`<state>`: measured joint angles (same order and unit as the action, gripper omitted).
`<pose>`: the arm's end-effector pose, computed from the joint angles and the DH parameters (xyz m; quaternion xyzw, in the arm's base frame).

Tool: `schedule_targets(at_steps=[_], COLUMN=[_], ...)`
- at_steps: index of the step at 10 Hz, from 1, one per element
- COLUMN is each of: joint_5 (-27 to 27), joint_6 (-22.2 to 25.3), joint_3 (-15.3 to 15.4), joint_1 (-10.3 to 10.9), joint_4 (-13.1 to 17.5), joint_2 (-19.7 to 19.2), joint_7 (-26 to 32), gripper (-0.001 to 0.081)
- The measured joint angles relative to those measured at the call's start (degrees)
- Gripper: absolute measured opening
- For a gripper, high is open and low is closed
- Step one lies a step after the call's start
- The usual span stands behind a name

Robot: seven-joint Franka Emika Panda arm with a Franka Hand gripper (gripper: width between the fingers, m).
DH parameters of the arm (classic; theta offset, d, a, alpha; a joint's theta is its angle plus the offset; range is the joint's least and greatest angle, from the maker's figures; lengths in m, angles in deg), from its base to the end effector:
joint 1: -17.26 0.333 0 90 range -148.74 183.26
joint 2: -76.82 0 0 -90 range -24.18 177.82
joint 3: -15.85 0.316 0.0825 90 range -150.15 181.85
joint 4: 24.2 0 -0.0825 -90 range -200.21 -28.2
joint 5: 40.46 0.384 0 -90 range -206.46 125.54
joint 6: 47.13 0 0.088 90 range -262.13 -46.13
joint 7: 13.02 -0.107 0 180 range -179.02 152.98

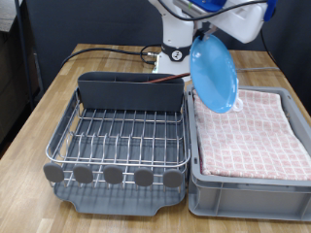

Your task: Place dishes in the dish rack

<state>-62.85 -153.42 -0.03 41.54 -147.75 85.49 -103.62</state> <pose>0.4909 0.0389 0.4534 0.7868 -0.5911 0.0743 0.1616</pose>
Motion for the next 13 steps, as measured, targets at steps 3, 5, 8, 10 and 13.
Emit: schedule_targets(at_steps=[3, 5, 8, 10, 13], joint_5=[-8.5, -13.8, -14.0, -15.1, -18.6], joint_6=[-5.1, -12.3, -13.7, -14.0, -14.3], joint_3=[-3.7, -6.9, -8.8, -9.3, -11.5], joint_1=[-2.1, -3.8, -4.4, -4.5, -5.0], joint_4=[-3.4, -6.2, -7.4, -7.3, -5.9], joint_2=[2.6, 4.2, 5.5, 5.4, 5.5], joint_7=[11.9, 19.9, 24.8, 25.8, 33.1], gripper=[0.0017, 0.0017, 0.0017, 0.0017, 0.0017])
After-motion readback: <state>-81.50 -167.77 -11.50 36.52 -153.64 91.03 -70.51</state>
